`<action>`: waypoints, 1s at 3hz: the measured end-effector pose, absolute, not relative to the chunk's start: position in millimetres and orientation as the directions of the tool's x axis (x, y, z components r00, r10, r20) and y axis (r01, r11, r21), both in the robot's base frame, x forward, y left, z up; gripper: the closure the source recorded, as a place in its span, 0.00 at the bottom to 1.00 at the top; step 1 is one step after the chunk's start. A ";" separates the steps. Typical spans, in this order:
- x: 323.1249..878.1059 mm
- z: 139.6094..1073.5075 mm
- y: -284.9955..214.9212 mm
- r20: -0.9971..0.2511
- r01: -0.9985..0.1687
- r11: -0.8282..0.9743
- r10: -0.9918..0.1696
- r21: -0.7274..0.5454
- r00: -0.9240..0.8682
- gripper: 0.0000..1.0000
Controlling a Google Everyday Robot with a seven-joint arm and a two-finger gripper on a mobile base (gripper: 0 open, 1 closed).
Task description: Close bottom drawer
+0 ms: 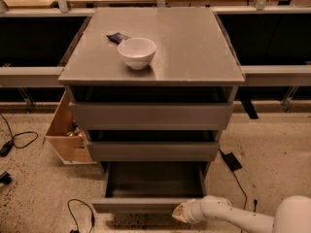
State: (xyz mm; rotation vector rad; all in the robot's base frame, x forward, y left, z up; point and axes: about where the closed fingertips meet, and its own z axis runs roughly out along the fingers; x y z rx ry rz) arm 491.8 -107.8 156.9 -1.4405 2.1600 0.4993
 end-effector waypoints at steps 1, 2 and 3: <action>490.3 157.5 -107.9 -0.583 -0.926 0.375 -0.746 0.030 -0.321 1.00; 521.5 154.8 -114.7 -0.590 -0.923 0.384 -0.744 0.010 -0.315 1.00; 528.4 154.4 -116.6 -0.591 -0.922 0.386 -0.743 0.005 -0.314 1.00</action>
Offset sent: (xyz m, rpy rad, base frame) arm 0.2105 -0.0518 -0.0156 -0.0062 -0.1449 -0.0640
